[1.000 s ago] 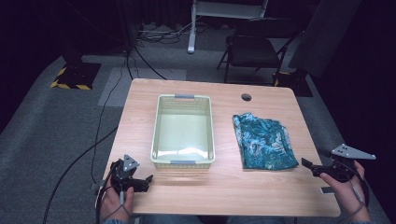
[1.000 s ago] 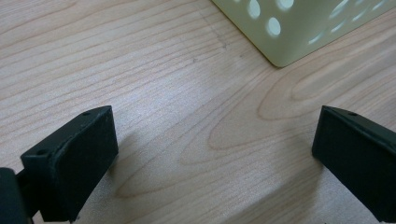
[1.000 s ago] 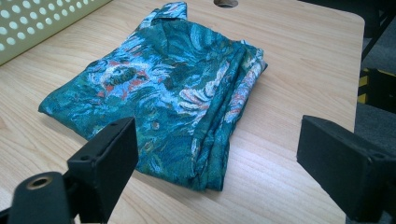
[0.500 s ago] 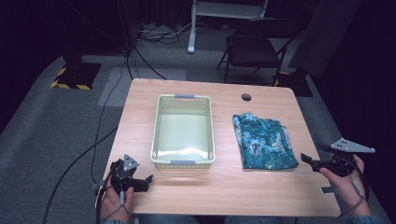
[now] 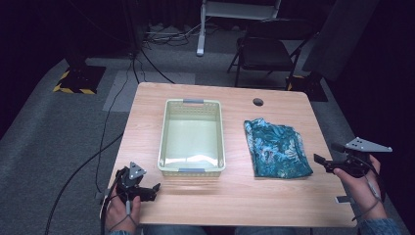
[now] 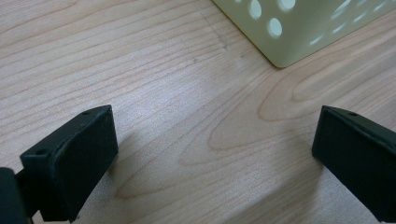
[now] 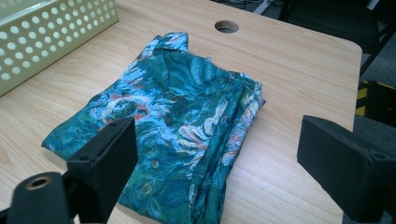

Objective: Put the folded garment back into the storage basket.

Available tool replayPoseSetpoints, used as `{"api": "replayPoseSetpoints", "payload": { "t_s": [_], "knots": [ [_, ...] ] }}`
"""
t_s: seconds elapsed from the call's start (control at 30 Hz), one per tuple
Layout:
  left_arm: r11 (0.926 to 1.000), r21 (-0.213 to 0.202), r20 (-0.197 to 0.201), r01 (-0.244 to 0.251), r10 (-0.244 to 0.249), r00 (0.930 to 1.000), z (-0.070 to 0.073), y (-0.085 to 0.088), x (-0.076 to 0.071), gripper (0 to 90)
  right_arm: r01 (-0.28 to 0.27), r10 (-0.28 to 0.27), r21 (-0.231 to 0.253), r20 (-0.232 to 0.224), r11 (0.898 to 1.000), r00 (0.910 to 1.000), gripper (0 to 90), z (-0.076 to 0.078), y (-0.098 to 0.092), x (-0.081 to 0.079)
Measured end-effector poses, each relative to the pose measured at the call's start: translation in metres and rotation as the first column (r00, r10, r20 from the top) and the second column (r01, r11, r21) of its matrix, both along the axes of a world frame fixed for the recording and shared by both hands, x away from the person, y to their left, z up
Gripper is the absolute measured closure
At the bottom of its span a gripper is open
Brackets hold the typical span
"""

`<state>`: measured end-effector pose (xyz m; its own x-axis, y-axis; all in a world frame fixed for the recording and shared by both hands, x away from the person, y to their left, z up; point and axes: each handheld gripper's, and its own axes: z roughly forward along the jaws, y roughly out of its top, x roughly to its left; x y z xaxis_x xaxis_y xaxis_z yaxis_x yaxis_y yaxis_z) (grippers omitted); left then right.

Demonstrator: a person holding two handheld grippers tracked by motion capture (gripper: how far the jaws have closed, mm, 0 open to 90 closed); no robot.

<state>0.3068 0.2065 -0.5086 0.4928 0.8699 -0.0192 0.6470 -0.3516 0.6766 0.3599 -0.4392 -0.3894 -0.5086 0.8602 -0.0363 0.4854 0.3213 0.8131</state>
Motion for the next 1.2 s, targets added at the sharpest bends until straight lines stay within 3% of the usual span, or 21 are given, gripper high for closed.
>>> {"api": "replayPoseSetpoints", "payload": {
  "t_s": [0.23, 0.67, 1.2],
  "knots": [
    [1.0, 0.002, 0.0, -0.002, 0.002, 1.0, 0.0, 0.0, 0.0, 0.3, 0.02, -0.02, 0.019, -0.004, 1.0, 0.9998, 12.7, 0.008, 0.002, 0.003],
    [1.0, 0.002, 0.0, -0.005, 0.005, 1.0, 0.0, 0.0, 0.001, 0.3, 0.024, -0.024, -0.009, 0.004, 1.0, 0.9997, 12.7, 0.023, 0.009, 0.014],
    [1.0, 0.003, 0.0, -0.006, 0.006, 1.0, 0.0, -0.001, 0.0, 0.4, 0.022, -0.022, -0.005, 0.012, 1.0, 0.9997, 12.7, 0.033, 0.027, 0.038]
  ]
}}
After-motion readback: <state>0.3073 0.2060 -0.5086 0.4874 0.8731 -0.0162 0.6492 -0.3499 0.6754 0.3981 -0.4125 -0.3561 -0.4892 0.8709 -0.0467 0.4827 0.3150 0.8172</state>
